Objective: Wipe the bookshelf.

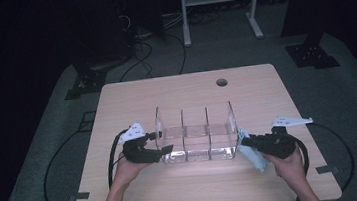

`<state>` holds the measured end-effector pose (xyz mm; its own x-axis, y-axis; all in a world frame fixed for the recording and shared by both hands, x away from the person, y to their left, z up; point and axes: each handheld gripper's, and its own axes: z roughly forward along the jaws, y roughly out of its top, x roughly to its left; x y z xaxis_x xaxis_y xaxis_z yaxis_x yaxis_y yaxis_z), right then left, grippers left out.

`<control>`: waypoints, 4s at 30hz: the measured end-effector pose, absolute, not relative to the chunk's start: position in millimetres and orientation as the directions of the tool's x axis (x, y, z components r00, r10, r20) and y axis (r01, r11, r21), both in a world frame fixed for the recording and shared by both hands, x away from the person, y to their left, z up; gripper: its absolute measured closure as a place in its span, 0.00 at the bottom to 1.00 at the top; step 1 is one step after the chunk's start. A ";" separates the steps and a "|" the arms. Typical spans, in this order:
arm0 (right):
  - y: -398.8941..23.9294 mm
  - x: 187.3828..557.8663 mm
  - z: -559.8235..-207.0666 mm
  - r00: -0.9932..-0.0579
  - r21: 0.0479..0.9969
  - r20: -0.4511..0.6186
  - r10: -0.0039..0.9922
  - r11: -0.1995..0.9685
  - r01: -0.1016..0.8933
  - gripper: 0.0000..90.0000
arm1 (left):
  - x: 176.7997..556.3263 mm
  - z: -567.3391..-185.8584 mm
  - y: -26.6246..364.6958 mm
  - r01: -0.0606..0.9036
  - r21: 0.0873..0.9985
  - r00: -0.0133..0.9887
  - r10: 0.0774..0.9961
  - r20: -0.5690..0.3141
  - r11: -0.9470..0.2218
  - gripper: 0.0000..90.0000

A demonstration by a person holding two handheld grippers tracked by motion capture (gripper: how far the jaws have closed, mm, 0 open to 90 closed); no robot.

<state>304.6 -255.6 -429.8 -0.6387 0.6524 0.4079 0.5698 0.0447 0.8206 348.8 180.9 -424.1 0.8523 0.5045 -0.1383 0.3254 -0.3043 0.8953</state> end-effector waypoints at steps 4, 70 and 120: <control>-255.0 306.0 -441.0 -0.631 0.801 0.422 0.651 0.059 0.596 0.85 | 348.5 -423.9 180.6 0.329 0.895 0.850 0.508 -0.141 -0.302 0.29; -256.6 332.6 -442.0 -0.558 0.819 0.285 0.780 0.104 0.564 0.85 | 315.3 -423.5 164.9 0.238 0.891 0.913 0.401 -0.070 -0.385 0.51; -243.8 356.1 -490.1 -0.512 0.706 0.325 0.795 0.156 0.691 0.85 | 314.6 -425.5 169.5 0.240 0.896 0.924 0.371 -0.092 -0.375 0.51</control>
